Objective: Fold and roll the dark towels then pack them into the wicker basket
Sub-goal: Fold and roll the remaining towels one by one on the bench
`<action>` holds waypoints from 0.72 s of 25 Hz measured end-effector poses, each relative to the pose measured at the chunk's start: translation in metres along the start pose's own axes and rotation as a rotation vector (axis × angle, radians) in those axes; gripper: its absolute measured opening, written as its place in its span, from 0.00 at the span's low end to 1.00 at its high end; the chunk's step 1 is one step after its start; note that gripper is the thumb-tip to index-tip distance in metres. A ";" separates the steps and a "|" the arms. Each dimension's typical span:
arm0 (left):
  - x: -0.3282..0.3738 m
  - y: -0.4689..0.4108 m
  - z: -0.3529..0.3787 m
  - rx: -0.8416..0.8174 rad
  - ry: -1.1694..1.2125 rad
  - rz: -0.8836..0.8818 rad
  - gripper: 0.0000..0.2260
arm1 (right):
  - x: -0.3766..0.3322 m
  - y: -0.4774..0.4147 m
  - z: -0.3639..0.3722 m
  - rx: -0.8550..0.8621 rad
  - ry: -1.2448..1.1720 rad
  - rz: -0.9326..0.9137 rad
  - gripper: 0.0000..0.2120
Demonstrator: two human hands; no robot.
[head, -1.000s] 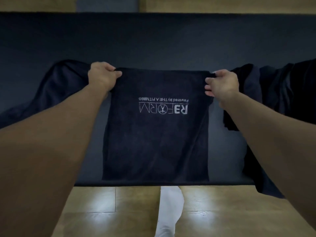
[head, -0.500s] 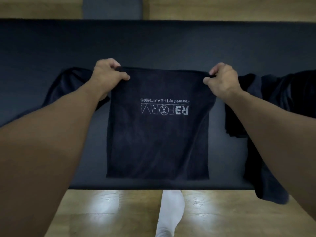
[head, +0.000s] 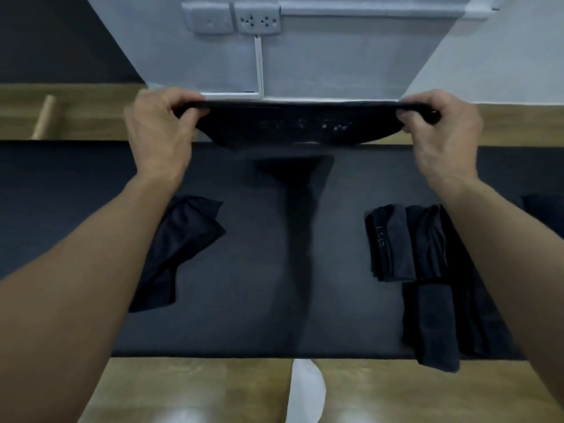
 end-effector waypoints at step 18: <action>-0.213 0.325 0.122 -0.875 -0.481 -0.415 0.08 | 0.246 0.294 0.135 -0.939 0.799 0.225 0.11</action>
Point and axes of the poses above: each hand's wrist, its own y-axis away from the middle knuckle, its own z-axis out of the palm, x = y × z, the point moved 8 cm from there along -y, towards the middle knuckle, and after that the axes turned 4 degrees about -x, right-handed, at the moved point
